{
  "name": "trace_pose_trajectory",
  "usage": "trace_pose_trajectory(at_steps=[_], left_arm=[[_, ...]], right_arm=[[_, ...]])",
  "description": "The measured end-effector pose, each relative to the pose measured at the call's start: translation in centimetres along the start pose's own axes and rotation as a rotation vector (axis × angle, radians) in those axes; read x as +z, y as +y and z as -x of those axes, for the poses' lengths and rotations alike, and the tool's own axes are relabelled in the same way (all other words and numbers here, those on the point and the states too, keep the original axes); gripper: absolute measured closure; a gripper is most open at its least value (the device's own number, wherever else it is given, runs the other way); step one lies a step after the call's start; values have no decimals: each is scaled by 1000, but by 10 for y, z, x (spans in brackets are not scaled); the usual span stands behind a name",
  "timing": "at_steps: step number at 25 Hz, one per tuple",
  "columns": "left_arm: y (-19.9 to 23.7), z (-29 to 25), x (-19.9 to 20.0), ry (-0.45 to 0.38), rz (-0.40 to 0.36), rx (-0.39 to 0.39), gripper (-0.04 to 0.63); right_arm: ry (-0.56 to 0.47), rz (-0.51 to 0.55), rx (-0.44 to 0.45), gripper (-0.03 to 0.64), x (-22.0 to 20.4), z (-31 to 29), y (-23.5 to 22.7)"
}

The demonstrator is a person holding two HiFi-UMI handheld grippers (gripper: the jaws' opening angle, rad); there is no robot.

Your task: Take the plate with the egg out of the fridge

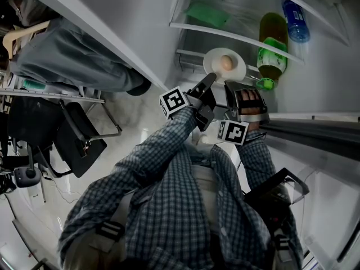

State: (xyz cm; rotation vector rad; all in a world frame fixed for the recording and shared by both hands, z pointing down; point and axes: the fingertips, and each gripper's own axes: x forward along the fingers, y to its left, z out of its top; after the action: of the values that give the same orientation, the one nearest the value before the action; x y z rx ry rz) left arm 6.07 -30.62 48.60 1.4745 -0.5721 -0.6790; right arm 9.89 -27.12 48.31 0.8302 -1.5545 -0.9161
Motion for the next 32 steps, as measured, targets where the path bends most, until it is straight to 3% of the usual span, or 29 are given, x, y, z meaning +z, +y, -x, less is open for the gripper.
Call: trace_pose_trajectory(at_steps=[7, 15, 24, 26, 28, 32], left_arm=[[-8, -2, -1, 0, 37, -54, 462], [-9, -5, 3, -17, 41, -46, 442], [-5, -8, 6, -49, 116, -47, 445], [-2, -6, 6, -60, 132, -33, 454], [3, -4, 5, -62, 132, -3, 512], [11, 0, 5, -58, 106, 51, 518]], right_arm=[[26, 4, 5, 598, -8, -3, 4], [8, 16, 6, 598, -4, 1, 6], [-11, 3, 14, 598, 1, 7, 9], [-11, 7, 4, 598, 1, 8, 7], [-15, 12, -1, 598, 2, 9, 7], [-17, 11, 3, 598, 3, 10, 8]])
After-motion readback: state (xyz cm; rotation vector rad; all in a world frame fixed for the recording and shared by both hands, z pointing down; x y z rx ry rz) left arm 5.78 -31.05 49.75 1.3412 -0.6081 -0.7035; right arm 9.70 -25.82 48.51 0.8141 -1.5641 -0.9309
